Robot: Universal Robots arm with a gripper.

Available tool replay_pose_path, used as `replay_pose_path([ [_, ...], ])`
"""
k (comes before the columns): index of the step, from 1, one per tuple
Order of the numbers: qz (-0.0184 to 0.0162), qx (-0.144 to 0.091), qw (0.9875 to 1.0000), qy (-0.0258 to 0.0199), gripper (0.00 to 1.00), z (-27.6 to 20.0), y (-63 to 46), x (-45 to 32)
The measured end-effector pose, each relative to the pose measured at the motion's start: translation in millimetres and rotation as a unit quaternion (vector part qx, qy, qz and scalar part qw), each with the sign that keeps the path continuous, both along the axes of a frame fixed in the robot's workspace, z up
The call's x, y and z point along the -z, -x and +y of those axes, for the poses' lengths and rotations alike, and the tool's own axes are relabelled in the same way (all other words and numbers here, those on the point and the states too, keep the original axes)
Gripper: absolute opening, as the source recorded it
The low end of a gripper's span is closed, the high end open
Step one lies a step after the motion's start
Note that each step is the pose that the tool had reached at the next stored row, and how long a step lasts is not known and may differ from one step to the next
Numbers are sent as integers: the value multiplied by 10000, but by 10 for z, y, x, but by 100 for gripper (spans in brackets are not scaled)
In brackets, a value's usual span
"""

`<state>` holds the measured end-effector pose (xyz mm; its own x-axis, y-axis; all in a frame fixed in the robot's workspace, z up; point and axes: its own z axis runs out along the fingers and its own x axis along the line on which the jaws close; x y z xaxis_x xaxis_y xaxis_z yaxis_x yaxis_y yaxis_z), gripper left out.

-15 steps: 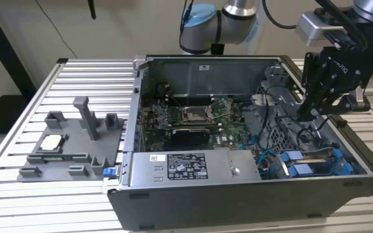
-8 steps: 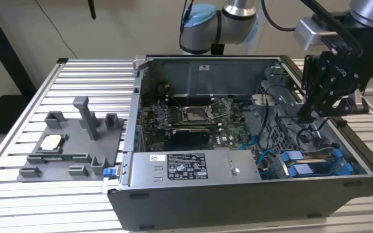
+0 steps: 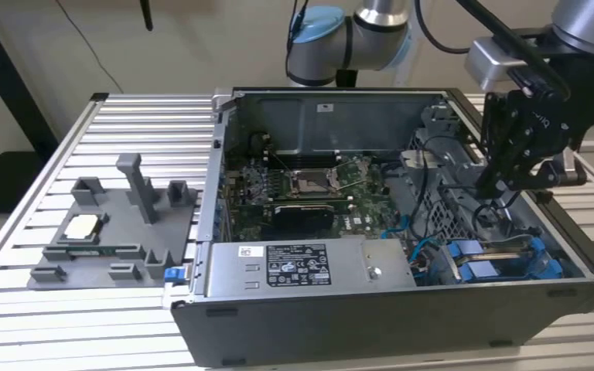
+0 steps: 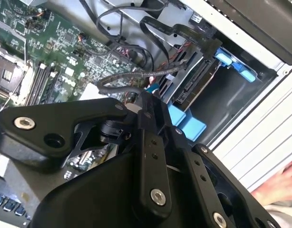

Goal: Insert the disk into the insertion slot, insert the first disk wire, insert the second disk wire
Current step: 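Insert the first disk wire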

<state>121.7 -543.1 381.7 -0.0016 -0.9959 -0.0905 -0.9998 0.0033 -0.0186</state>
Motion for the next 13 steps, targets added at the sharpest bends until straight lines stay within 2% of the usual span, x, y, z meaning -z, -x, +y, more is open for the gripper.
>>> replay_pose_path([
  [2,-18,-2,10000,0,19,0,-1,4],
  [9,-27,-2,10000,0,19,0,0,7],
  [13,-99,-3,10000,0,19,0,-1,30],
])
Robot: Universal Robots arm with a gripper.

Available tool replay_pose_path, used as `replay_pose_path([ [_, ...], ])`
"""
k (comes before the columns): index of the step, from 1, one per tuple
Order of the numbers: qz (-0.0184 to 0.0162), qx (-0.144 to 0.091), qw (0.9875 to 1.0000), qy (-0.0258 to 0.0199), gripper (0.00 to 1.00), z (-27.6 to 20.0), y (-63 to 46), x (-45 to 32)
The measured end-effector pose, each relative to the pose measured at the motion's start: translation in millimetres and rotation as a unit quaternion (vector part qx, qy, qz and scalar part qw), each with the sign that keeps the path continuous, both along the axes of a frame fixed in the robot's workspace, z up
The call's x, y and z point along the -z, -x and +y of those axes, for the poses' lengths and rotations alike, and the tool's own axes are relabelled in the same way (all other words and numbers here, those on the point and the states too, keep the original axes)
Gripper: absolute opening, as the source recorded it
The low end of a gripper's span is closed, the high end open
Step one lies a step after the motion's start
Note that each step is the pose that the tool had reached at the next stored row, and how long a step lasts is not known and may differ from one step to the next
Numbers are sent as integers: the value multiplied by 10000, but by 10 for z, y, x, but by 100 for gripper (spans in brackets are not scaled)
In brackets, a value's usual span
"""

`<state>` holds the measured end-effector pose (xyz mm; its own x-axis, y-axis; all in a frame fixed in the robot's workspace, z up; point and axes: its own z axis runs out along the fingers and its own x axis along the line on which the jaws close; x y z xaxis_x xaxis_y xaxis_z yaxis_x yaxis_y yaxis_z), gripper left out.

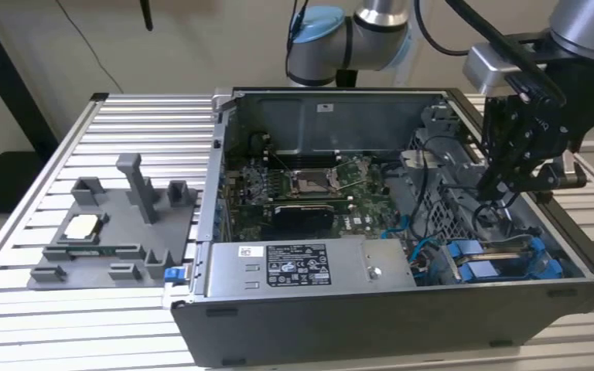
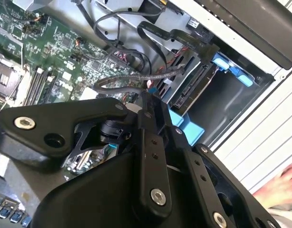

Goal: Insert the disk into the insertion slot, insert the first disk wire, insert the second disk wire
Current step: 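Insert the first disk wire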

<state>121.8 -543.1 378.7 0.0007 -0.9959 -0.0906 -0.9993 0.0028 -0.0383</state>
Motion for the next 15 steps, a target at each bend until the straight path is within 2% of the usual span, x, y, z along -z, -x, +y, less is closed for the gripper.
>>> replay_pose_path([
  [3,-20,0,10000,7,19,0,-6,19],
  [15,-21,0,9999,124,19,-15,-158,86],
])
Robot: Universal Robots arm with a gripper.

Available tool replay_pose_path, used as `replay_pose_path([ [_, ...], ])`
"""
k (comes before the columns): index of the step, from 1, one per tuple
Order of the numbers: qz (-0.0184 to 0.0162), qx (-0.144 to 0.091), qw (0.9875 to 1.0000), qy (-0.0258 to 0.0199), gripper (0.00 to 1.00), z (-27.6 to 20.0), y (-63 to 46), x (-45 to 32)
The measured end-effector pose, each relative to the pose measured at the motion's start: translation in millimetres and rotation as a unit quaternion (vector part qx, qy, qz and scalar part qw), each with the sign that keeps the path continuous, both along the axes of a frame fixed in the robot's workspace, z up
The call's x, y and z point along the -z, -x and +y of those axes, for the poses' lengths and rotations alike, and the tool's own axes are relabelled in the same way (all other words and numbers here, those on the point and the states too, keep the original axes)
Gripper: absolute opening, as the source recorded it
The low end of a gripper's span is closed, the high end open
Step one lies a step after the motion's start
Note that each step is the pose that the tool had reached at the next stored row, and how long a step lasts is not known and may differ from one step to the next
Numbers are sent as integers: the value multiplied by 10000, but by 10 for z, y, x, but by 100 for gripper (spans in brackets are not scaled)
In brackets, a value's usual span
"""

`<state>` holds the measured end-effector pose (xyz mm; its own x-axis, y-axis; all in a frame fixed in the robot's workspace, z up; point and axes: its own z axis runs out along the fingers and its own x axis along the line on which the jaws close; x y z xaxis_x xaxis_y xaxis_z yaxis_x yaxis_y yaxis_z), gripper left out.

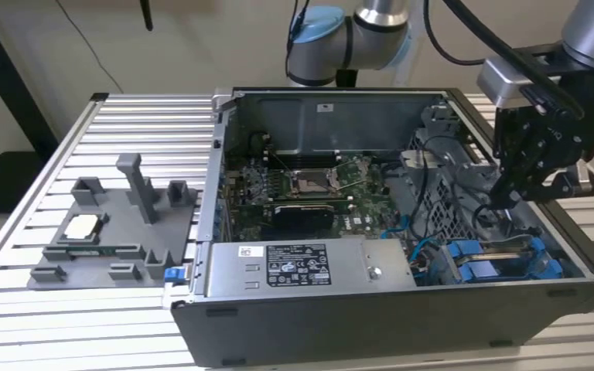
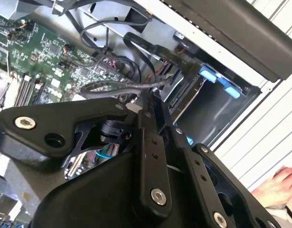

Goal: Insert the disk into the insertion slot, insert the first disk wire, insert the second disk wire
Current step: 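Insert the first disk wire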

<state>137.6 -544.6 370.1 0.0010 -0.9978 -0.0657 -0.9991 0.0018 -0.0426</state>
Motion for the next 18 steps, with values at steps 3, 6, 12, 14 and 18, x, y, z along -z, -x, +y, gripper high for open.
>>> replay_pose_path([
  [3,0,0,10000,35,19,-2,-41,14],
  [6,0,0,10000,53,19,-4,-72,19],
  [12,0,4,10000,53,19,-4,-73,20],
  [14,0,3,10000,53,19,-4,-79,22],
  [18,1,3,10000,54,19,-6,-87,32],
])
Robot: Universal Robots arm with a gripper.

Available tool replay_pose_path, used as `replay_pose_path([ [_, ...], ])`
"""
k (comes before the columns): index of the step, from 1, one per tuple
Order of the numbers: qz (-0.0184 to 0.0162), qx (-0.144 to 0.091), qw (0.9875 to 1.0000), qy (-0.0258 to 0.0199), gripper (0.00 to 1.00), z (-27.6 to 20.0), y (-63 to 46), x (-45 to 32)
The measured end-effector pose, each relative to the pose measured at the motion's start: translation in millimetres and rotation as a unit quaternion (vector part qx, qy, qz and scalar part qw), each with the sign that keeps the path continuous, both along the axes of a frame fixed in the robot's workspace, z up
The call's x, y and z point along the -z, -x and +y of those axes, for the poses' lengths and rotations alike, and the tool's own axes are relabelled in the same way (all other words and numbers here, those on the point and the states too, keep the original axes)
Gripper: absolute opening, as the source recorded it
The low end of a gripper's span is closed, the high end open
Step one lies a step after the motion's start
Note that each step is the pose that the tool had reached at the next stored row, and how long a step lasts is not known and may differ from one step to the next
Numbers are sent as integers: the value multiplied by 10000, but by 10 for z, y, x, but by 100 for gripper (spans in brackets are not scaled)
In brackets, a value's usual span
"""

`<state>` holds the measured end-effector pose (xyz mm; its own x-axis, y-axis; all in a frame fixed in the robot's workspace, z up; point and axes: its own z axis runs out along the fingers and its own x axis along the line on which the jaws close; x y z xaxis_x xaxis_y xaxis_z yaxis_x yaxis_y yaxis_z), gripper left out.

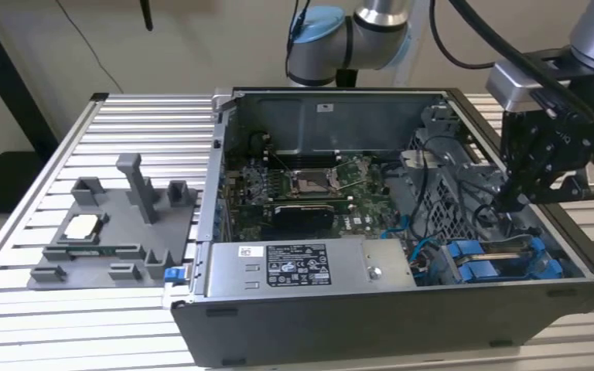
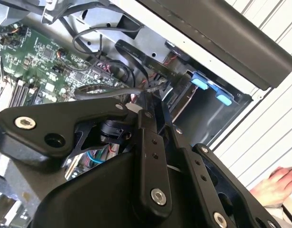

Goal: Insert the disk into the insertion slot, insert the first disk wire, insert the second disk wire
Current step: 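Insert the first disk wire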

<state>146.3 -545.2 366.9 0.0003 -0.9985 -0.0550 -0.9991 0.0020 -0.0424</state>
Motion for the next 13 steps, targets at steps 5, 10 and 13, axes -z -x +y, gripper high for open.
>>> replay_pose_path([
  [5,0,0,10000,0,19,-16,-23,18],
  [10,0,0,10000,0,19,-28,-47,35],
  [13,0,0,10000,2,19,-30,-58,43],
])
